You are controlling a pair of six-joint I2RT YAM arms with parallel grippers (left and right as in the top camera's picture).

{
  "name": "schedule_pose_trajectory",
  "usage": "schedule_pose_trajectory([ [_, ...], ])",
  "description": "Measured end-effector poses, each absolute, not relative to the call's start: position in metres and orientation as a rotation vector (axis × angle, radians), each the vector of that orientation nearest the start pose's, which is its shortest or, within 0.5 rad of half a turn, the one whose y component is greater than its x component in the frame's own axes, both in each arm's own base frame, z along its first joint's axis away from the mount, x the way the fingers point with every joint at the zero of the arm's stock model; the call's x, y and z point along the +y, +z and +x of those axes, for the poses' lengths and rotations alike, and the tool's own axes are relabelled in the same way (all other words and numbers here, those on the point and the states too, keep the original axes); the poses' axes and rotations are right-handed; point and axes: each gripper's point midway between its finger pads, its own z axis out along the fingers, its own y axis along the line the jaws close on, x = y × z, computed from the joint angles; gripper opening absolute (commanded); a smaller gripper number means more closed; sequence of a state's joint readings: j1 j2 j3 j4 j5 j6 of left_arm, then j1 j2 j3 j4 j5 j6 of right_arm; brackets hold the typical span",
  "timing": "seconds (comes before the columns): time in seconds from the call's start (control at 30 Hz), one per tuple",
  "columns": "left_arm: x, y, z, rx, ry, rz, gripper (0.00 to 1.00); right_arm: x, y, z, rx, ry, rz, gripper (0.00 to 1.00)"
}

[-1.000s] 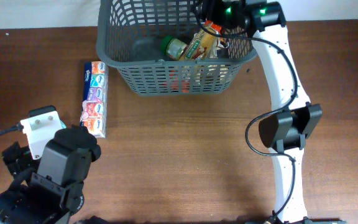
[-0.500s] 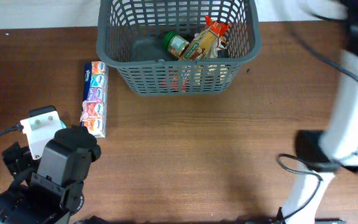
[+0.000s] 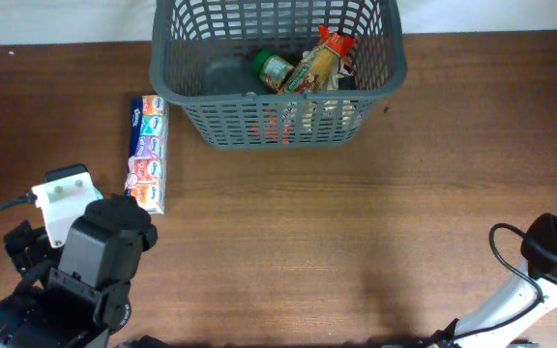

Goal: Pack container
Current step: 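Release the spaghetti pack into the basket and retract the right arm, then move the left gripper toward the Kleenex tissue pack strip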

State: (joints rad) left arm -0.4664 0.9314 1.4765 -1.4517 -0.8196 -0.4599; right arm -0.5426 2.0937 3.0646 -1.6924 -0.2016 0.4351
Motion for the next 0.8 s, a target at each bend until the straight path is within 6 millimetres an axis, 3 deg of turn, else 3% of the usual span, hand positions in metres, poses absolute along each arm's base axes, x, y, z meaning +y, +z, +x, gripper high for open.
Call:
schedule_pose_trajectory([
  [0.17,0.041,0.353,0.198,2.159,0.506,-0.316,0.99,-0.203,0.395,0.379,2.130,0.088,1.033,0.99],
  [0.3,0.041,0.353,0.198,2.161,0.509,-0.315,1.00,-0.219,0.357,0.376,2.233,-0.007,1.129,0.99],
  [0.57,0.041,0.353,0.198,2.161,0.509,-0.315,0.99,-0.224,0.292,0.367,2.434,-0.057,1.251,0.99],
  [0.8,0.041,0.353,0.198,2.161,0.509,-0.315,0.99,-0.223,0.269,0.362,2.509,-0.065,1.284,0.99],
])
